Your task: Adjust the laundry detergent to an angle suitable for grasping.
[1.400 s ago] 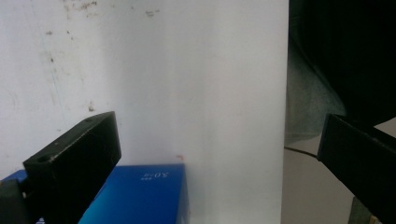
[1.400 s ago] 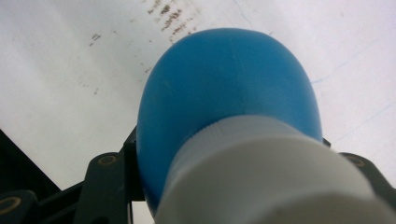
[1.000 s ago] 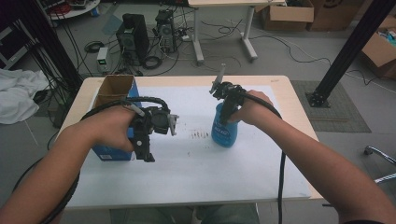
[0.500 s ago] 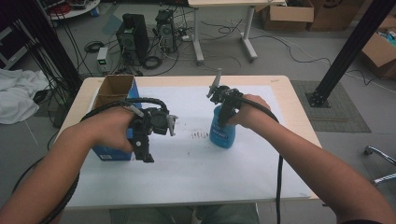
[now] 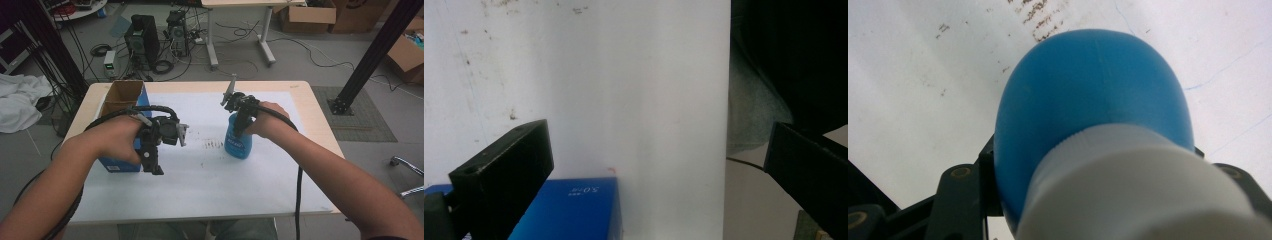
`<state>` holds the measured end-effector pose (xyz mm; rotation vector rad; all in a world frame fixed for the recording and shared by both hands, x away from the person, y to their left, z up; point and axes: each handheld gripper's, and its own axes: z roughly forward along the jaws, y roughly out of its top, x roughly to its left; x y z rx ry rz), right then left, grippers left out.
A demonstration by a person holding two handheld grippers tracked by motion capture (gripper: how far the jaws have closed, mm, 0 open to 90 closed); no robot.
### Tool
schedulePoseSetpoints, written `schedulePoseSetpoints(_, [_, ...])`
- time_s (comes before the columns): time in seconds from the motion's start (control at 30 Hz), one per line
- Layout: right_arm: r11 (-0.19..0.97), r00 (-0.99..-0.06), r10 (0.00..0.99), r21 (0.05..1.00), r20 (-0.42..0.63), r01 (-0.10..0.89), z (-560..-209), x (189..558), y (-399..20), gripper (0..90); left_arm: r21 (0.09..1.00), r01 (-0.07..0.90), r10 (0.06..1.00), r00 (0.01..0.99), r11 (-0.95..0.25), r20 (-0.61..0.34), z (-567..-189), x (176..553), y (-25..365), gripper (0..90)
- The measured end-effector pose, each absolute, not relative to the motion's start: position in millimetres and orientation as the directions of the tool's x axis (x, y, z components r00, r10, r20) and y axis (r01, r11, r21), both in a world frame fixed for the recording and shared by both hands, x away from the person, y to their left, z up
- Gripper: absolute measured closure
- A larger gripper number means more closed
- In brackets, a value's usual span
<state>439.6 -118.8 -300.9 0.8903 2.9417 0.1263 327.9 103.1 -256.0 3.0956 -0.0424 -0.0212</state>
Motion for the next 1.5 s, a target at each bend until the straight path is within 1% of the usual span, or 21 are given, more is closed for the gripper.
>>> schedulePoseSetpoints(0.57, [0.839,-0.840,0.540,0.102,-0.047,0.534,-300.4,438.5,-119.5,38.8,0.035,-0.024,-0.025,0.999,-0.999,-0.019,-256.7,327.9,104.7,0.1])
schedulePoseSetpoints(0.8, [0.846,-0.848,0.528,0.118,-0.053,0.520,-297.9,437.9,-120.0,36.5,0.039,-0.025,-0.026,0.999,-0.999,-0.025,-258.7,327.8,104.0,0.1])
schedulePoseSetpoints(0.93, [0.847,-0.849,0.525,0.129,-0.054,0.516,-295.2,438.6,-122.2,30.5,0.035,-0.027,-0.028,0.999,-0.999,-0.027,-258.3,327.8,103.1,0.1])
schedulePoseSetpoints(1.03, [0.848,-0.850,0.524,0.129,-0.055,0.515,-294.3,439.2,-124.1,27.9,0.033,-0.026,-0.027,0.999,-0.999,-0.029,-258.0,328.0,103.0,0.0])
schedulePoseSetpoints(1.5, [0.873,-0.880,0.473,0.153,-0.040,0.463,-285.9,439.1,-127.3,20.1,0.033,-0.025,-0.026,0.999,-0.999,-0.029,-257.4,328.3,103.3,0.1])
